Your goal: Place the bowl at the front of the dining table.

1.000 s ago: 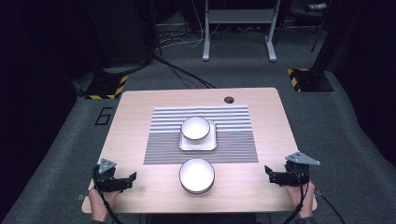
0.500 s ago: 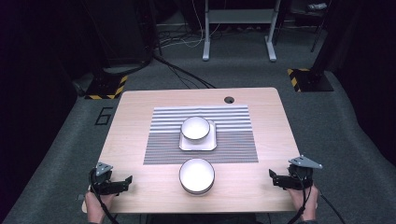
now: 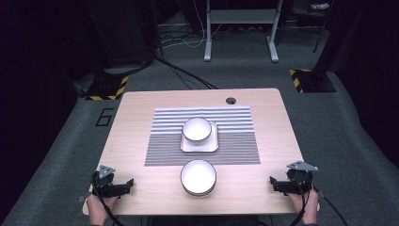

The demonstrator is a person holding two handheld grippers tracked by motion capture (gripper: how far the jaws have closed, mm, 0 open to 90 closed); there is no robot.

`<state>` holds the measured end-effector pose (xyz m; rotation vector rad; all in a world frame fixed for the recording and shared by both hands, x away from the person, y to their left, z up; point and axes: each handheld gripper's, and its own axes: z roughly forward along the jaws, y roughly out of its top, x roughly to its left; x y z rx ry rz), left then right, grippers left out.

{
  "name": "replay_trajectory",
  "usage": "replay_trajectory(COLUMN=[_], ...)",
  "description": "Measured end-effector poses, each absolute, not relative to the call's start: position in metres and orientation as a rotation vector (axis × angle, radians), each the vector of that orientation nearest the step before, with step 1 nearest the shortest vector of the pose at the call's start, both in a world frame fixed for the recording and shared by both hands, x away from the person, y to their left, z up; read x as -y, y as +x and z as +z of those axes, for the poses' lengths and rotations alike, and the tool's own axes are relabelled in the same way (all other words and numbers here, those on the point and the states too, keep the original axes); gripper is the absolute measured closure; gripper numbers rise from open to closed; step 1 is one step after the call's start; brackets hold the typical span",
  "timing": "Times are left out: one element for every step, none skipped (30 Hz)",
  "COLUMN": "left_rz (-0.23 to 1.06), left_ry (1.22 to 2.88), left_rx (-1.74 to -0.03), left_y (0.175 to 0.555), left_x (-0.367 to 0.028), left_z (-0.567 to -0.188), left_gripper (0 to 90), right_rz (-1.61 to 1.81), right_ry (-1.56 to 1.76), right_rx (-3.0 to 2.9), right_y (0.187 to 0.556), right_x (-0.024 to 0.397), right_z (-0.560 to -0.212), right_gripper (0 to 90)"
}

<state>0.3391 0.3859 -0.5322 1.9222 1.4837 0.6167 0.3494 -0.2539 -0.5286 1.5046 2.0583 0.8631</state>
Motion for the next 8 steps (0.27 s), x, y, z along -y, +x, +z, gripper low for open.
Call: replay_trajectory(left_rz=[0.618,0.616,0.615,0.617,0.619,0.619,0.618,0.618], left_ry=[1.921,1.923,1.923,1.923,1.922,1.918,1.92,1.921], left_rx=[-1.486,-1.487,-1.487,-1.486,-1.485,-1.488,-1.488,-1.487], left_y=[0.3394,0.3396,0.3399,0.3403,0.3406,0.3409,0.3414,0.342], left_x=[-0.3859,-0.3859,-0.386,-0.3861,-0.3862,-0.386,-0.3862,-0.3863], left_z=[-0.5322,-0.5321,-0.5321,-0.5322,-0.5322,-0.5323,-0.5323,-0.5322], left_gripper=[0.0,0.0,0.0,0.0,0.0,0.0,0.0,0.0], right_rz=[0.858,0.864,0.87,0.873,0.874,0.874,0.873,0.874], right_ry=[1.487,1.478,1.471,1.464,1.466,1.465,1.467,1.466], right_rx=[-2.063,-2.071,-2.074,-2.077,-2.078,-2.078,-2.077,-2.077], right_y=[0.349,0.3492,0.3495,0.3498,0.3498,0.3498,0.3498,0.3498], right_x=[0.2524,0.2517,0.2518,0.2522,0.2522,0.2522,0.252,0.2521], right_z=[-0.5288,-0.5291,-0.5294,-0.5296,-0.5296,-0.5296,-0.5297,-0.5296], right_gripper=[0.0,0.0,0.0,0.0,0.0,0.0,0.0,0.0])
